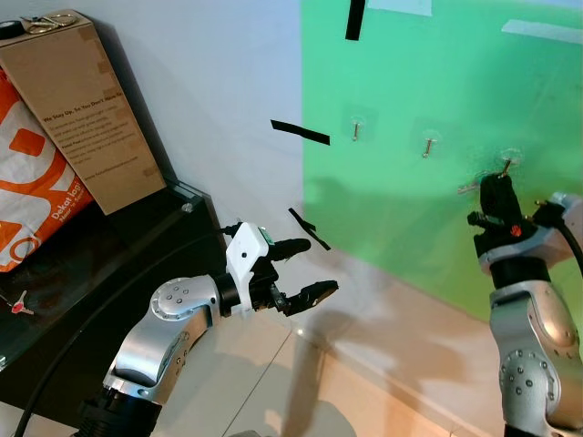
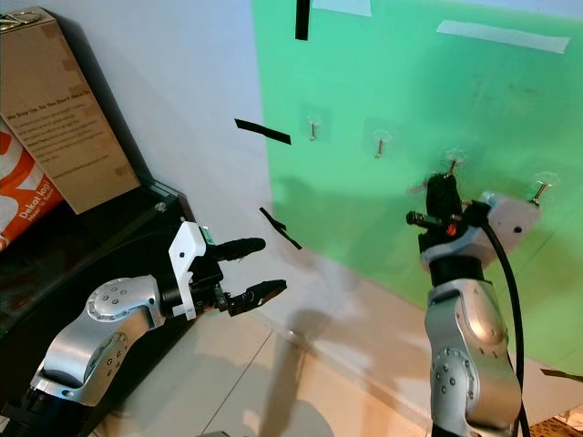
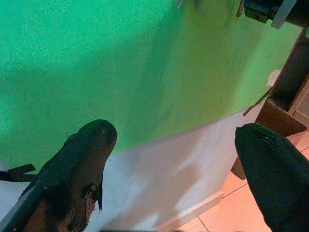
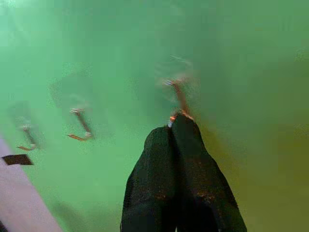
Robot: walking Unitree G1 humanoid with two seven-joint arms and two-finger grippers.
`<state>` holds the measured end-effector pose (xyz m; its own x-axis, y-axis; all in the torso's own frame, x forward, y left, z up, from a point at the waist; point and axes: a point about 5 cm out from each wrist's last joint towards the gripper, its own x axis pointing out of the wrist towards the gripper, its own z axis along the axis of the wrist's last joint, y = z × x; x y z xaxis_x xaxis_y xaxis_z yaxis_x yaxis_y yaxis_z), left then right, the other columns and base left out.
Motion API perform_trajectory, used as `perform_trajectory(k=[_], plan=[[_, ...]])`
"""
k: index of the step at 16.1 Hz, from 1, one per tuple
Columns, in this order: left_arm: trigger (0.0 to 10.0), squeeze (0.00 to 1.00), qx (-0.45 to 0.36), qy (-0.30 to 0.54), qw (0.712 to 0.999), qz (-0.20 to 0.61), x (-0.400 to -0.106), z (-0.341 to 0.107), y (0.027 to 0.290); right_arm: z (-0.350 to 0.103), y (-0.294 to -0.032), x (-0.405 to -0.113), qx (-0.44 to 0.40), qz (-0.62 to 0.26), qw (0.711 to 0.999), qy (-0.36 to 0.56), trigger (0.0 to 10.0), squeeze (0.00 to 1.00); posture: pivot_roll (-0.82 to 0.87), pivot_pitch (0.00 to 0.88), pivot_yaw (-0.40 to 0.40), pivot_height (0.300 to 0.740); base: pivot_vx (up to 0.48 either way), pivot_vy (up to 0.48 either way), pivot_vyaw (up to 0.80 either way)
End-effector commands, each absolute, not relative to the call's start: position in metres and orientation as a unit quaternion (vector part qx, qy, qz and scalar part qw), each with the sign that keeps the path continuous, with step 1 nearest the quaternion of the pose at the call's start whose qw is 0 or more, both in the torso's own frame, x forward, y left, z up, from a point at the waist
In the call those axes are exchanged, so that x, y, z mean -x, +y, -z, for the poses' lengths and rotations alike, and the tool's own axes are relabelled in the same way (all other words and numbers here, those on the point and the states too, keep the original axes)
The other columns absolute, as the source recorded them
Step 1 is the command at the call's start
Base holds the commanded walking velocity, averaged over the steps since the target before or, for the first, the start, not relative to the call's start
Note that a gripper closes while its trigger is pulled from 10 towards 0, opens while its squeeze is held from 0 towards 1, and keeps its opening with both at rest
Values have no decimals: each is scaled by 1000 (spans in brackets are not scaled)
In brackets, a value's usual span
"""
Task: Hang keys on a hook
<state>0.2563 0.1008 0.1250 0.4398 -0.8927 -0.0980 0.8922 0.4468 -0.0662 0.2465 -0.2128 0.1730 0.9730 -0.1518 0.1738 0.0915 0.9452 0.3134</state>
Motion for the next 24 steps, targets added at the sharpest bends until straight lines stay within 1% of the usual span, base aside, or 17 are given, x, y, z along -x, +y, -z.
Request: perform_trajectory(k=[1,5,8,10,11,15,20,24], plan=[[10000,82,-6,52,847,530,-257,-131,101,-169,-223,-240,-166,99,977,-90,10000,0,-141,0,100,740,0,0,0],[10000,82,-5,52,846,530,-257,-131,101,-166,-229,-237,-181,116,973,-89,10000,0,-141,0,100,740,0,0,0],[10000,86,-6,52,846,531,-257,-131,101,-167,-227,-237,-182,107,974,-86,10000,0,-143,0,103,740,0,0,0],[10000,78,-6,51,846,531,-257,-131,101,-168,-223,-236,-189,83,975,-88,10000,0,-141,0,101,740,0,0,0],[10000,82,-6,51,846,531,-257,-131,100,-172,-216,-237,-200,46,974,-94,10000,0,-141,0,101,740,0,0,0],[10000,82,-6,51,845,533,-257,-131,100,-179,-205,-238,-216,-8,971,-104,10000,0,-143,0,103,740,0,0,0],[10000,82,-7,46,845,533,-257,-132,100,-183,-208,-241,-243,-3,963,-117,10000,0,-141,0,102,740,0,0,0],[10000,86,-9,44,844,534,-257,-132,100,-178,-208,-241,-239,-2,966,-100,10000,0,-140,0,104,740,0,0,0]])
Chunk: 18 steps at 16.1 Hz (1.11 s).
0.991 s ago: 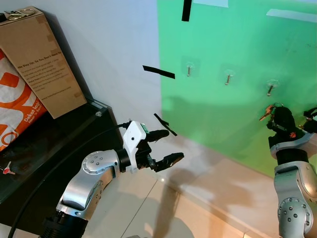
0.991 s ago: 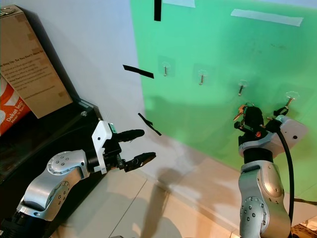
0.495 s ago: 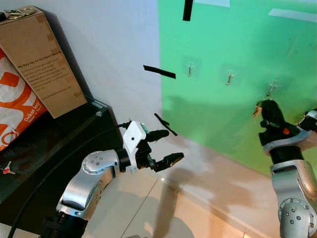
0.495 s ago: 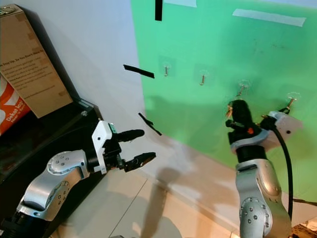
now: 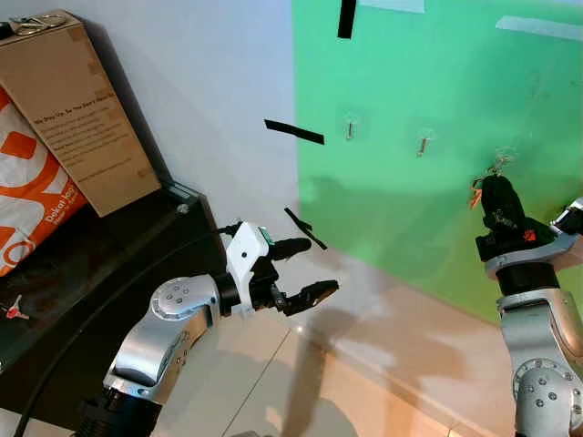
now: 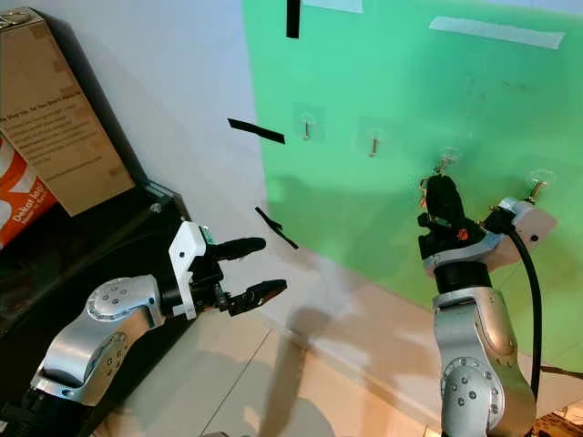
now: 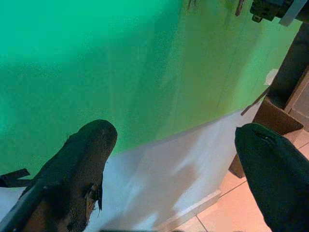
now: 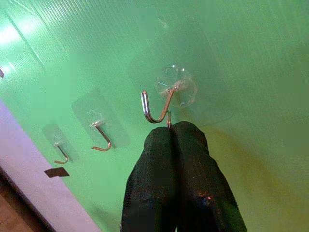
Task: Hang keys on a hook
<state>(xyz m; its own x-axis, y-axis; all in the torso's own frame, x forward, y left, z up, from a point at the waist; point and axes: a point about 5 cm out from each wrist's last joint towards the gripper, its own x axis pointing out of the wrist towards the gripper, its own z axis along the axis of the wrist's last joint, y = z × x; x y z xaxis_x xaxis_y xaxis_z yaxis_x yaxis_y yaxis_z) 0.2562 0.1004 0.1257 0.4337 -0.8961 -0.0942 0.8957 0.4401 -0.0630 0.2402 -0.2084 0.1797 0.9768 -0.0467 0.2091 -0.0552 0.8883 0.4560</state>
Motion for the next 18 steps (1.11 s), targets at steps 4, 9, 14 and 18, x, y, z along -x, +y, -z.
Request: perform_trajectory(k=[4,9,14,18], plan=[[10000,86,-9,46,841,538,-257,-132,100,-163,-211,-235,-239,18,968,-72,10000,0,-145,0,111,740,0,0,0],[10000,86,-9,46,840,540,-258,-132,99,-173,-204,-233,-265,-16,959,-101,10000,0,-145,0,112,740,0,0,0],[10000,86,-9,46,841,539,-258,-133,99,-182,-204,-238,-288,-34,948,-128,10000,0,-138,0,107,740,0,0,0],[10000,86,-10,44,842,538,-259,-133,100,-186,-209,-242,-305,-27,941,-144,10000,0,-139,0,109,740,0,0,0]])
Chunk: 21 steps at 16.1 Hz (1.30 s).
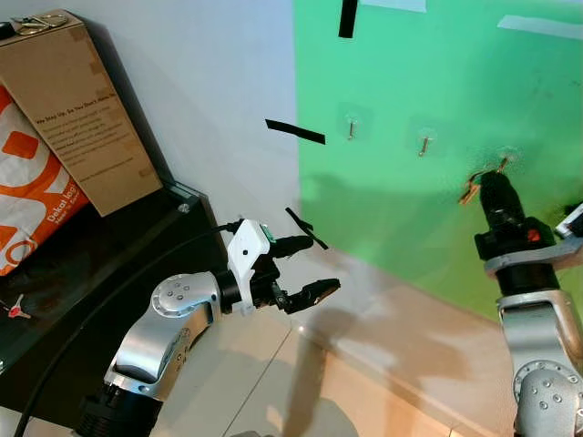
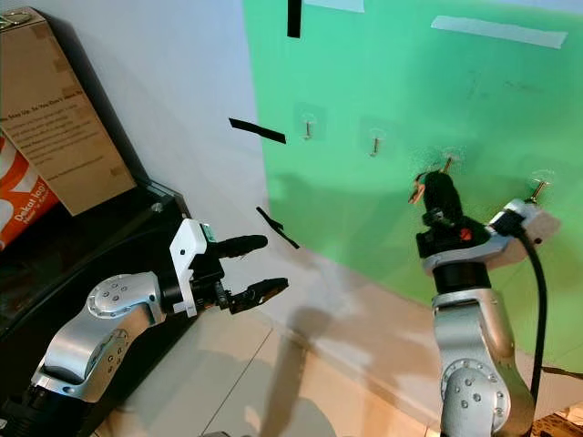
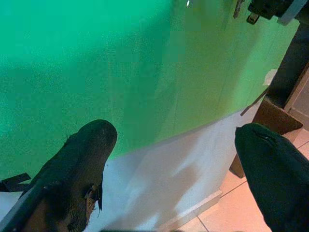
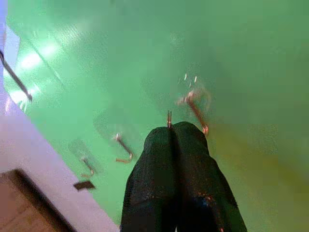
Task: Hang keys on a hook
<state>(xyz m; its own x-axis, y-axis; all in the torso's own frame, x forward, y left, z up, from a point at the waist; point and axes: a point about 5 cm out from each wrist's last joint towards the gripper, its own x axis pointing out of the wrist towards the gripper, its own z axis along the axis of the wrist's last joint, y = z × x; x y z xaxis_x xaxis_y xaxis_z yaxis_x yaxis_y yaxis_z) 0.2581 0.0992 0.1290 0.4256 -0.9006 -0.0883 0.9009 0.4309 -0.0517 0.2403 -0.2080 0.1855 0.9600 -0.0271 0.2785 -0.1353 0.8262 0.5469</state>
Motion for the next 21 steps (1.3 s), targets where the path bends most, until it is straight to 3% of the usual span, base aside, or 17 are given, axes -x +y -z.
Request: perform_trajectory(k=[1,6,12,21], plan=[[10000,86,-10,43,842,538,-259,-134,99,-186,-210,-242,-305,-24,941,-142,10000,0,-139,0,109,740,0,0,0],[10000,86,-10,44,841,538,-259,-133,100,-172,-221,-245,-327,26,938,-116,10000,0,-138,0,111,740,0,0,0],[10000,86,-9,45,841,540,-259,-133,99,-158,-240,-237,-379,97,913,-118,10000,0,-139,0,112,740,0,0,0],[10000,90,-10,46,840,541,-259,-134,99,-136,-241,-232,-402,126,903,-78,10000,0,-140,0,115,740,0,0,0]])
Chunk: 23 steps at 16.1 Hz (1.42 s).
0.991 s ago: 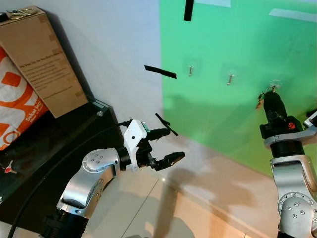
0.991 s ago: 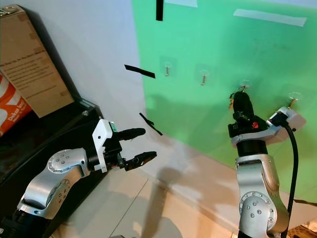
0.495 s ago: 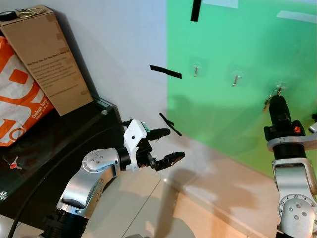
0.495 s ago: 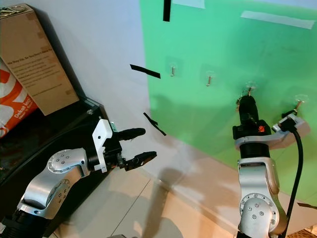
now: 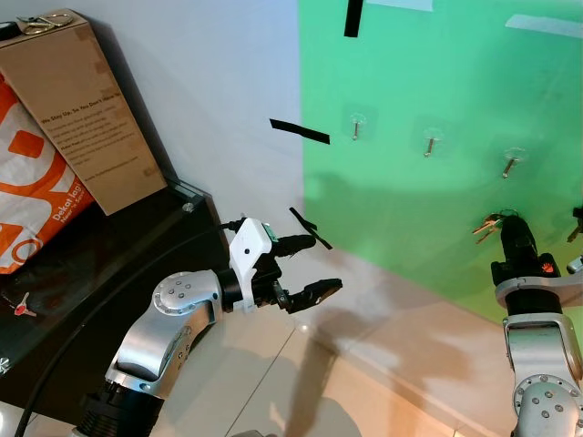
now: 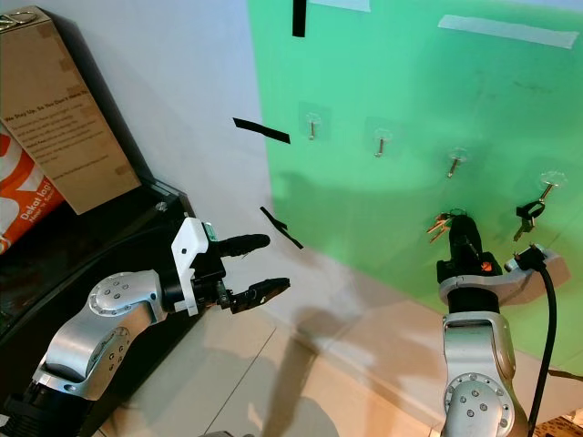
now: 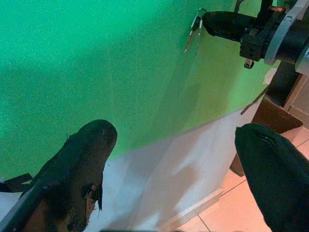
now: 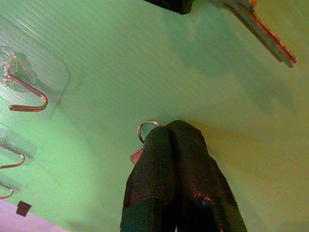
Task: Hang keys on a hook
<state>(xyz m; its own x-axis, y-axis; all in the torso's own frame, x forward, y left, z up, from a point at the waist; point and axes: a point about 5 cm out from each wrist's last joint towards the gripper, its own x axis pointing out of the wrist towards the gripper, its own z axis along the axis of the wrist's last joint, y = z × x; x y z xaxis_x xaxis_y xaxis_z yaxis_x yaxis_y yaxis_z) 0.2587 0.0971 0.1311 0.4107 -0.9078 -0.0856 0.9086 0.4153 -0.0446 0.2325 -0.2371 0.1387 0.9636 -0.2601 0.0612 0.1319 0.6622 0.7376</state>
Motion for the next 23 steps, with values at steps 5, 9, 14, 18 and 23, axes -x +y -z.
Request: perform_trajectory(k=[5,9,14,18,23], plan=[[10000,90,-10,45,839,542,-259,-134,99,-152,-229,-230,-387,35,916,-103,10000,0,-141,0,116,740,0,0,0],[10000,90,-12,43,838,543,-260,-134,98,-163,-219,-228,-382,-22,917,-115,10000,0,-141,0,117,740,0,0,0],[10000,98,-11,30,839,543,-262,-139,96,-172,-213,-233,-385,-42,913,-126,10000,0,-140,0,117,740,0,0,0],[10000,98,-11,28,838,545,-262,-139,96,-176,-212,-237,-395,-46,908,-134,10000,0,-139,0,117,740,0,0,0],[10000,102,-10,24,836,549,-262,-141,95,-181,-212,-240,-401,-58,902,-146,10000,0,-140,0,119,740,0,0,0]])
